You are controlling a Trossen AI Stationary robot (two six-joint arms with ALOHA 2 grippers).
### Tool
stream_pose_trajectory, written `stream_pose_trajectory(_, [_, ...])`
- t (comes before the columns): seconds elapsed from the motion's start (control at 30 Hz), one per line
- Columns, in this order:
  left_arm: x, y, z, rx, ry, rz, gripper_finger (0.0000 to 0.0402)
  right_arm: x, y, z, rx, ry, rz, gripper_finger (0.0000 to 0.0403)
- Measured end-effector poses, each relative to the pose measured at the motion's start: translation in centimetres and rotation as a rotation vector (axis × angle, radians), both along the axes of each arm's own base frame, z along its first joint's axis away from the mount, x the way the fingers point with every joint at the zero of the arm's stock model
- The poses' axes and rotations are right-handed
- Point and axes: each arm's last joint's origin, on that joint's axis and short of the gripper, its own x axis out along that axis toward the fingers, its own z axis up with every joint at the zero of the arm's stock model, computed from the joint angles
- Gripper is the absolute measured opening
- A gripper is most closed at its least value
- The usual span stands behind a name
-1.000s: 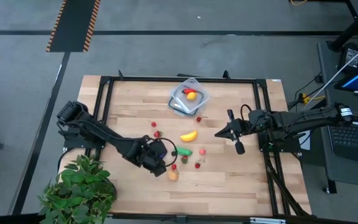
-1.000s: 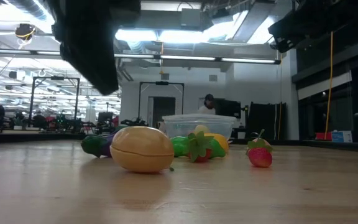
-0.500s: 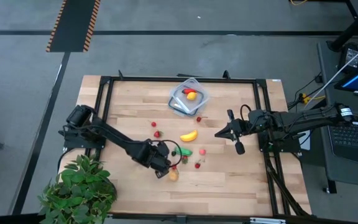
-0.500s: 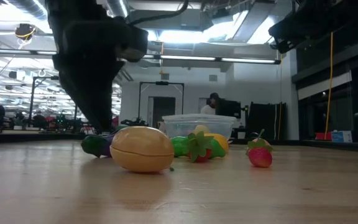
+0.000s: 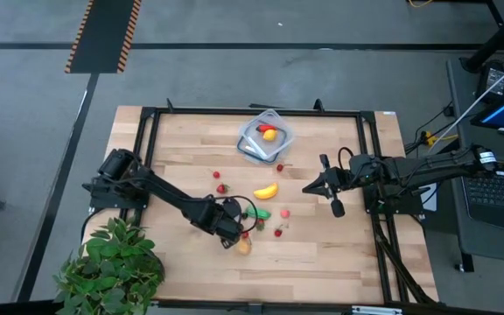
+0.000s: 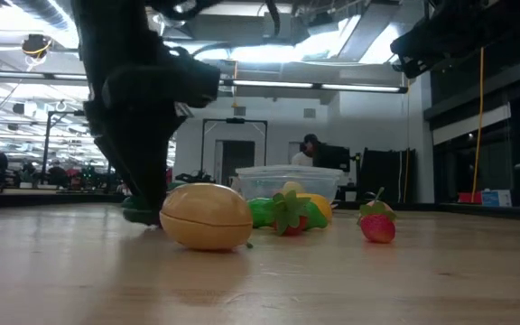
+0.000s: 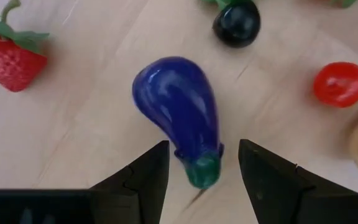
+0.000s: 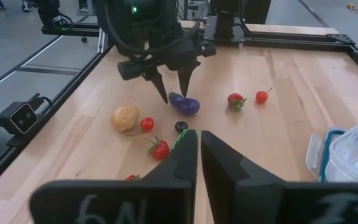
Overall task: Pick and placing Produce into tupperware
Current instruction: Put the violet eggplant into the transparent container
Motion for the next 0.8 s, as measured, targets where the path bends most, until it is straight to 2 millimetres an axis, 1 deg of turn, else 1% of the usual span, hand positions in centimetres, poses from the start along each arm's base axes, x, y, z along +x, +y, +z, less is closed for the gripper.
stream_pose_trajectory(0.17, [0.3,0.5,-0.5,0.003,0.005,0.016,0.0185,0.0,0.0,0.0,0.0,0.003,0.0,0.0017])
stream_pose_trajectory(0.37, [0.6,1.1,-0.5,0.003,0.005,0.037,0.0185,0.0,0.0,0.0,0.0,0.003,0.001,0.0006])
stream_pose_trajectory(0.63, [0.7,1.7,-0.4,0.002,0.003,0.059,0.0185,0.0,0.0,0.0,0.003,0.005,0.001,0.0023])
stream_pose_trajectory(0.7, [0.9,1.7,-0.8,0.003,0.008,0.06,0.0185,0.0,0.0,0.0,0.003,0.006,0.001,0.0024])
stream_pose_trajectory(0.8, [1.0,1.6,-1.9,0.001,0.041,0.058,0.0185,0.0,0.0,-0.1,0.003,0.007,0.001,0.0025])
